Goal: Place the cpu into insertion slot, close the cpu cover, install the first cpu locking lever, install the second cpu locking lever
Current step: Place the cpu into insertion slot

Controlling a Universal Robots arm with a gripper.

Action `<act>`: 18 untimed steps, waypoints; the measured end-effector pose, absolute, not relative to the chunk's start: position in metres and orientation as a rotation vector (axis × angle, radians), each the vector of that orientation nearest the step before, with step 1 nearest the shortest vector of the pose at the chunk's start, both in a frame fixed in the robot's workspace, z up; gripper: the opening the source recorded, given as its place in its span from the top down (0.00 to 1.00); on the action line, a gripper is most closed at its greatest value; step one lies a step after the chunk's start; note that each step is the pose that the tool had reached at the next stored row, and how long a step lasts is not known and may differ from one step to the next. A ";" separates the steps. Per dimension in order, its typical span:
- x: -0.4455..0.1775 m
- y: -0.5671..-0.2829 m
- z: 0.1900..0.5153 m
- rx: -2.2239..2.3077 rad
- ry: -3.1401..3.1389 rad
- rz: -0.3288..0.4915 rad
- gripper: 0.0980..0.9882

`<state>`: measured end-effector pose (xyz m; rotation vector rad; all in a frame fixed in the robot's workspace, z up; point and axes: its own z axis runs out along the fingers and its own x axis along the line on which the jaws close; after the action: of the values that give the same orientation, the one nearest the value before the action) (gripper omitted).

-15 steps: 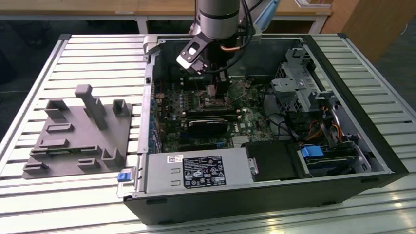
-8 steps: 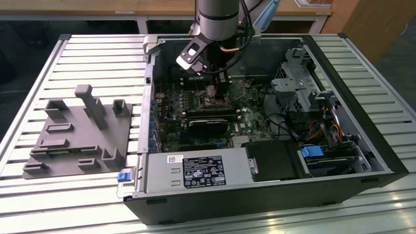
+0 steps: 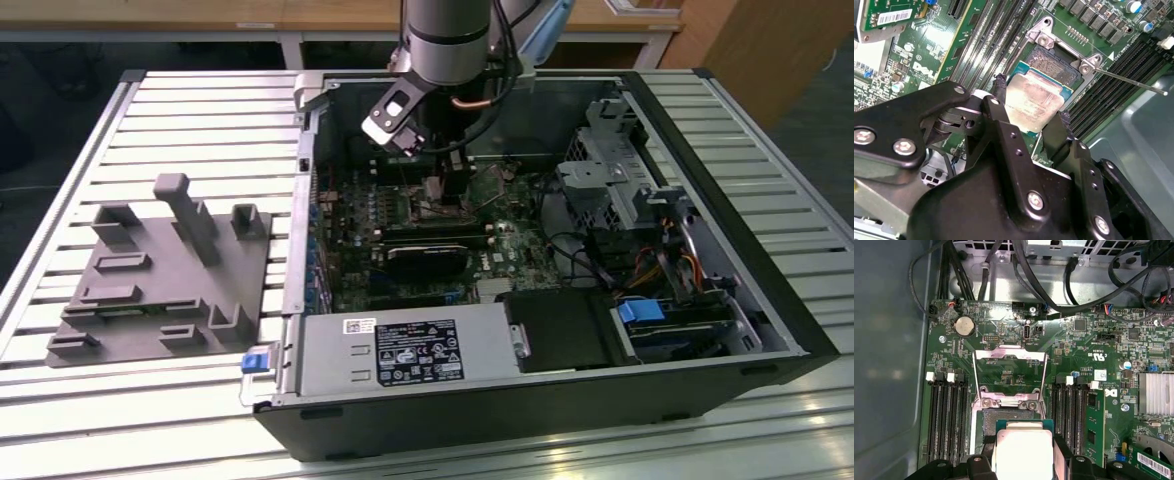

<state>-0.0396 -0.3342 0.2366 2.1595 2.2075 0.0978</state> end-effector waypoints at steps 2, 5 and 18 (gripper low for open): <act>-0.040 -0.334 0.236 2.160 2.207 0.098 0.51; -0.040 -0.334 0.234 2.159 2.207 0.097 0.51; -0.040 -0.331 0.225 2.159 2.207 0.098 0.51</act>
<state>-0.0398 -0.3309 0.2250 2.1593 2.2074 0.0977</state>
